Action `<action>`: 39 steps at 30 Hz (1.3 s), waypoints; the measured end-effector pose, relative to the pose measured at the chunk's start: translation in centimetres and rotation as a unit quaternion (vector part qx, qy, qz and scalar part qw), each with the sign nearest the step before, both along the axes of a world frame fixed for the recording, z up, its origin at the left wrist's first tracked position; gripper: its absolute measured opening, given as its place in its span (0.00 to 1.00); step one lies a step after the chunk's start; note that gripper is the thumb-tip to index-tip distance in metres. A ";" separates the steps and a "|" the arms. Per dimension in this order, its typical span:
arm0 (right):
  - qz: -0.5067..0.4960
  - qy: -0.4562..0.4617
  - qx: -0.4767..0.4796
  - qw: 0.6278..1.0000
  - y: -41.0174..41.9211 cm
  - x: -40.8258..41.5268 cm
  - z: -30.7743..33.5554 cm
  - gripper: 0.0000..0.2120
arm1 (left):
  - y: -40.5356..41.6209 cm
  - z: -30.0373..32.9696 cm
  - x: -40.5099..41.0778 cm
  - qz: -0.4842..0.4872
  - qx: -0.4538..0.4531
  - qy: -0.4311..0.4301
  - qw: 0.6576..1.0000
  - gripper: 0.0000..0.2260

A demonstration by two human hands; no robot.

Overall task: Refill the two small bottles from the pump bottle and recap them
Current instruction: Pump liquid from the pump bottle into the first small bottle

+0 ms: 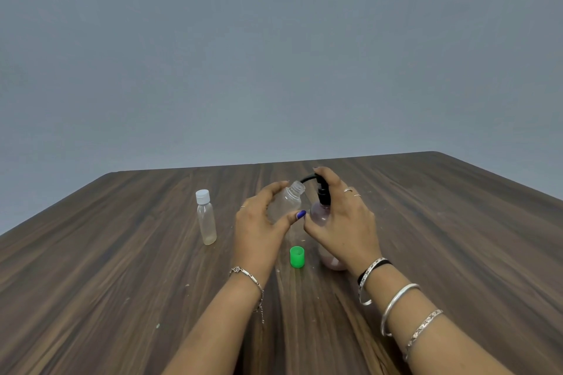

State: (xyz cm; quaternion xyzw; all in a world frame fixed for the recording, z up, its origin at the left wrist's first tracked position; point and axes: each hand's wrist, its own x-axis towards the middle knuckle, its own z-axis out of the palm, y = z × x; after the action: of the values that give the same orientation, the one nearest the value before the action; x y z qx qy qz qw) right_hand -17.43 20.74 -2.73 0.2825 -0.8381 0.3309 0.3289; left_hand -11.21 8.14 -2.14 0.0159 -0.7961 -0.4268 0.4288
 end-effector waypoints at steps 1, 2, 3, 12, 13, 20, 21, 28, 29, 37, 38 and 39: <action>-0.002 -0.004 -0.003 1.000 0.1 -0.1 0.0 0.34 | 0.0 0.0 0.0 -0.003 0.000 0.001 1.000 0.21; -0.002 -0.006 -0.006 1.000 0.2 -0.1 0.0 0.35 | 0.1 0.0 0.0 -0.007 0.000 0.004 1.000 0.21; -0.002 -0.006 -0.007 1.000 0.2 -0.1 0.1 0.35 | 0.1 0.0 0.0 -0.011 0.001 0.007 1.000 0.21; -0.007 0.035 0.000 0.999 -0.6 0.2 0.0 0.34 | 0.1 0.3 0.2 -0.016 0.016 0.026 0.999 0.22; -0.004 0.040 -0.004 0.999 -0.7 0.2 -0.1 0.33 | 0.1 0.2 0.2 -0.017 0.016 0.024 0.999 0.22; -0.006 0.049 0.006 0.999 -0.8 0.2 -0.2 0.32 | 0.0 0.0 0.0 -0.015 0.011 0.018 1.000 0.21; -0.005 0.045 0.010 0.999 -0.7 0.2 -0.1 0.33 | 0.0 0.0 -0.1 -0.014 0.012 0.017 1.000 0.21; -0.021 0.049 0.034 0.998 -0.7 0.2 0.1 0.40 | -0.1 0.1 -0.1 -0.008 0.017 0.026 0.999 0.22; -0.021 0.049 0.027 0.998 -0.8 0.1 0.0 0.39 | -0.2 0.1 -0.1 -0.006 0.016 0.026 1.000 0.22; -0.002 0.041 -0.009 0.999 -0.9 0.0 -0.1 0.31 | -0.2 0.1 0.0 -0.001 0.008 0.009 1.000 0.21; -0.003 0.043 -0.003 0.999 -0.9 0.0 -0.1 0.31 | -0.2 0.2 0.0 -0.002 0.009 0.009 1.000 0.21; -0.007 0.042 0.005 0.999 -0.9 0.0 -0.1 0.32 | -0.2 0.2 0.0 -0.002 0.008 0.010 1.000 0.21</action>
State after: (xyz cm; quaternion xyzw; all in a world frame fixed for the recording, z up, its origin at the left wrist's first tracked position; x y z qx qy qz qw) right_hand -17.39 19.88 -2.87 0.2923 -0.8273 0.3121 0.3644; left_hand -11.18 7.92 -1.99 0.0139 -0.7884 -0.4341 0.4357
